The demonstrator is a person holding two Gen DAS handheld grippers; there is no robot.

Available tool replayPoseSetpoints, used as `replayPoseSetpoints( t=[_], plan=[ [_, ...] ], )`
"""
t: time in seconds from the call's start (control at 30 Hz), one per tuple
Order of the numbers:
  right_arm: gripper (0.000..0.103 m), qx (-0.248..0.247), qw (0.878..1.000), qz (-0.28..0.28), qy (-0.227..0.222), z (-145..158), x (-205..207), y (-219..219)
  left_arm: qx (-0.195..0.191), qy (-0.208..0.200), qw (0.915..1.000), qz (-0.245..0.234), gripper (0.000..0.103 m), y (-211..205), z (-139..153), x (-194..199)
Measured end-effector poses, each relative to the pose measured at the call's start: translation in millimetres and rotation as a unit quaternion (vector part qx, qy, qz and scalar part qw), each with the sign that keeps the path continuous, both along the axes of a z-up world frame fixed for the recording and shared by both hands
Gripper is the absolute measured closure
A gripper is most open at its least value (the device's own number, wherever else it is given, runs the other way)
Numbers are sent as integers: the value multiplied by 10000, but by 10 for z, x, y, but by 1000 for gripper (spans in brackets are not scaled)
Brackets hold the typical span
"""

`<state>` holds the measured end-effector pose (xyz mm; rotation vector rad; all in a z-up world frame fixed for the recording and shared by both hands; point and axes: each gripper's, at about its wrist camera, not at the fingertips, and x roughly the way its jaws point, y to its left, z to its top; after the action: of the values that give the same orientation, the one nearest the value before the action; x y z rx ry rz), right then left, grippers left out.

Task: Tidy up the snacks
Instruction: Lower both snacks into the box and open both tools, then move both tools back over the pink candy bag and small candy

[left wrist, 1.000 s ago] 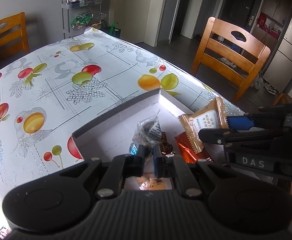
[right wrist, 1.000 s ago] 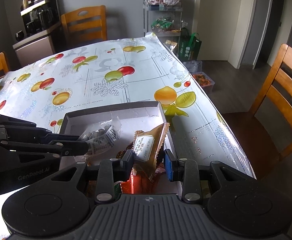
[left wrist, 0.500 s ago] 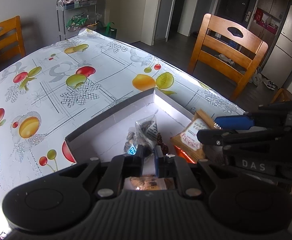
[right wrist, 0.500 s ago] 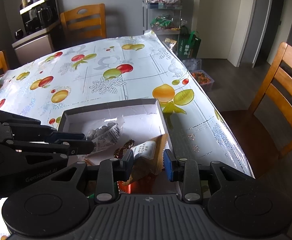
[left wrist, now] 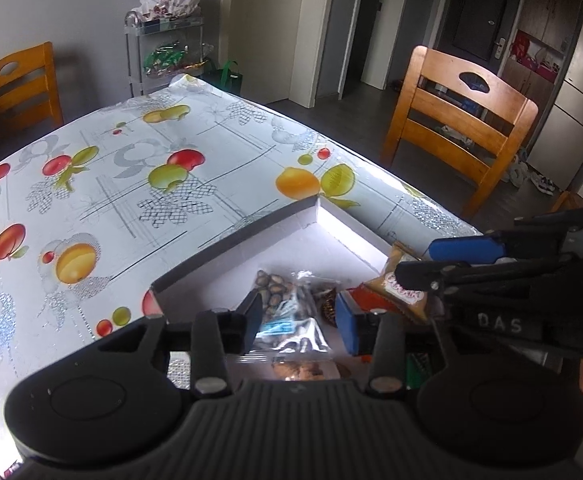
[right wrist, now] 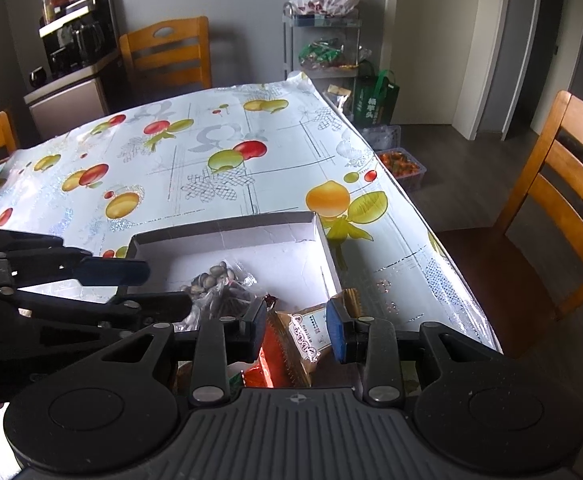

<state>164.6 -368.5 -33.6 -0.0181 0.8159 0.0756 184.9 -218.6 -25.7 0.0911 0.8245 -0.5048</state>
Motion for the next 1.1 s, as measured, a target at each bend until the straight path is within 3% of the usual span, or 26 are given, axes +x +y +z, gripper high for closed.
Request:
replayPoseSetpoints(
  t=[0.33, 0.8, 1.1],
  plan=[
    [67, 184, 9998, -69, -58, 50, -48, 14, -150, 23, 9989, 436, 64, 401, 64, -89],
    [58, 343, 9952, 913, -94, 134, -165, 801, 67, 190, 9931, 1155, 64, 1247, -47, -586],
    [58, 330, 9896, 1395, 66, 67, -372, 1255, 234, 221, 9870, 1574, 64, 1859, -137, -773]
  ],
)
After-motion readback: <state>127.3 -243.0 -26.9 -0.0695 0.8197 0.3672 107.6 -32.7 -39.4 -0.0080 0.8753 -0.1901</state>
